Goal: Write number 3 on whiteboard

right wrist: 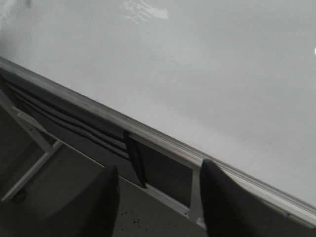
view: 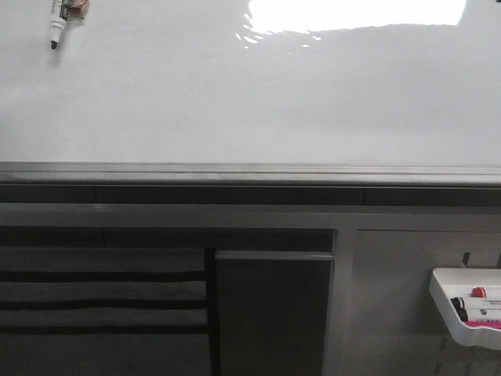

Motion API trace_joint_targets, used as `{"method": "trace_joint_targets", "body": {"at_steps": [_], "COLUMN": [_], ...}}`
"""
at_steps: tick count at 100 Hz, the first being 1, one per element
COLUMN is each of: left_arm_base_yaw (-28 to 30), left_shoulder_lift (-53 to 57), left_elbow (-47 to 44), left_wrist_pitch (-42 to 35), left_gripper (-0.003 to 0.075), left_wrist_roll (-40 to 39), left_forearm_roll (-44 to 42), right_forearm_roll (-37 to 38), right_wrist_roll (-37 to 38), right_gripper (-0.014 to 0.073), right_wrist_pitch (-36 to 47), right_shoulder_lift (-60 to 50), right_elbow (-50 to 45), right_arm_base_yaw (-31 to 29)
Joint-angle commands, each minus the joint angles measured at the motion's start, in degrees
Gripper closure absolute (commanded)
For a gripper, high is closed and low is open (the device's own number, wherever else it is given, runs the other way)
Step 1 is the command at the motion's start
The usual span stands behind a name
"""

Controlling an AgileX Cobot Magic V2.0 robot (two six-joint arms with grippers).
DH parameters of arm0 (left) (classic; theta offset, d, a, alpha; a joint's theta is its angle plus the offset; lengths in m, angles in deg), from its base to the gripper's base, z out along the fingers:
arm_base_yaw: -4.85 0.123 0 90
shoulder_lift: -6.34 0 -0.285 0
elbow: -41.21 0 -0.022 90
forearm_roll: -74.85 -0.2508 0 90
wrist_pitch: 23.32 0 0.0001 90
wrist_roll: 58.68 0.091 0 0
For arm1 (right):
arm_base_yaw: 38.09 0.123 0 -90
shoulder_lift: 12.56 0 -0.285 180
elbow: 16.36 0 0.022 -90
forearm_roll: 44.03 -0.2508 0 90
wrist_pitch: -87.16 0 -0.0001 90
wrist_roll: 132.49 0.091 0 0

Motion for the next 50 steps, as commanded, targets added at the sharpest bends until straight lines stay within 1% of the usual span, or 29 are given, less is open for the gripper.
{"method": "trace_joint_targets", "body": {"at_steps": [1,24,50], "left_arm_base_yaw": [-0.5,-0.75,-1.16], "left_shoulder_lift": [-3.47,-12.29,-16.3], "left_elbow": [5.23,12.44,14.63], "left_wrist_pitch": [-4.4,-4.31,-5.14], "left_gripper": [0.0227,0.0228,0.0228], "left_wrist_roll": [-0.45,-0.45,-0.45], "left_forearm_roll": [-0.22,0.11,-0.06], "right_forearm_roll": [-0.27,-0.27,-0.27], "right_wrist_roll": [-0.79,-0.79,-0.79], "right_gripper": [0.026,0.026,0.026], "right_wrist_pitch": [5.29,5.06,5.17], "right_shoulder_lift": [0.93,1.73,1.73], "right_elbow": [2.14,2.14,2.14], "right_arm_base_yaw": [1.62,1.77,1.77]}}
